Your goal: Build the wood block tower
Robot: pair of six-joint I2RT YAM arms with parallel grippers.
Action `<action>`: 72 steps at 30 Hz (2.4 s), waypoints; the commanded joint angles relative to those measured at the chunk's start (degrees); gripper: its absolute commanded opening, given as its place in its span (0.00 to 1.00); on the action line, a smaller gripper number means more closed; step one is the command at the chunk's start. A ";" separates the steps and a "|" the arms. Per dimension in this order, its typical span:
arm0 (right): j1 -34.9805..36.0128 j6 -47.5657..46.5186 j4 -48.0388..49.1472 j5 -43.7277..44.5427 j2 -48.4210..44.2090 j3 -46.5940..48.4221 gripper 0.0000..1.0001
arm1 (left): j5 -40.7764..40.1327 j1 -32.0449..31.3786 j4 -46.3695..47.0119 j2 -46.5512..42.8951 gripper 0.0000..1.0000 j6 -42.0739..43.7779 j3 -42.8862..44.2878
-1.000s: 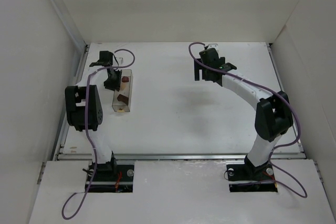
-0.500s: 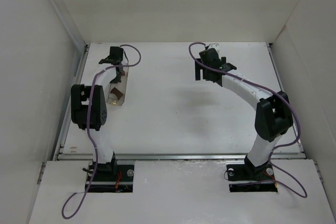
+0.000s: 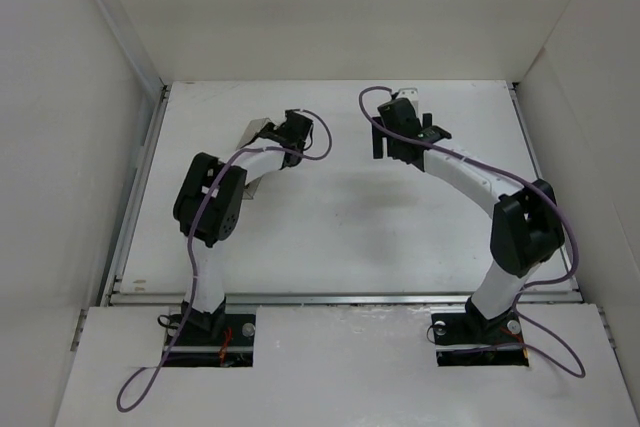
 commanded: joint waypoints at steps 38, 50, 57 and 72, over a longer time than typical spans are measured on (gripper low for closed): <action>3.74 0.88 -0.22 1.61 -2.45 -2.61 1.00 | 59.87 10.00 -20.27 -6.85 0.94 -11.22 10.52; 4.27 0.88 -0.74 2.84 -2.45 -3.13 1.00 | 59.28 12.38 -22.73 -5.08 0.00 -13.59 13.42; 4.80 1.67 -1.36 5.21 -1.40 -2.08 1.00 | 27.52 0.36 -14.57 -8.51 0.00 -10.44 8.59; 4.28 9.94 -5.85 12.87 -2.63 -2.60 1.00 | 3.18 -11.18 -2.84 -5.79 0.00 -1.98 3.57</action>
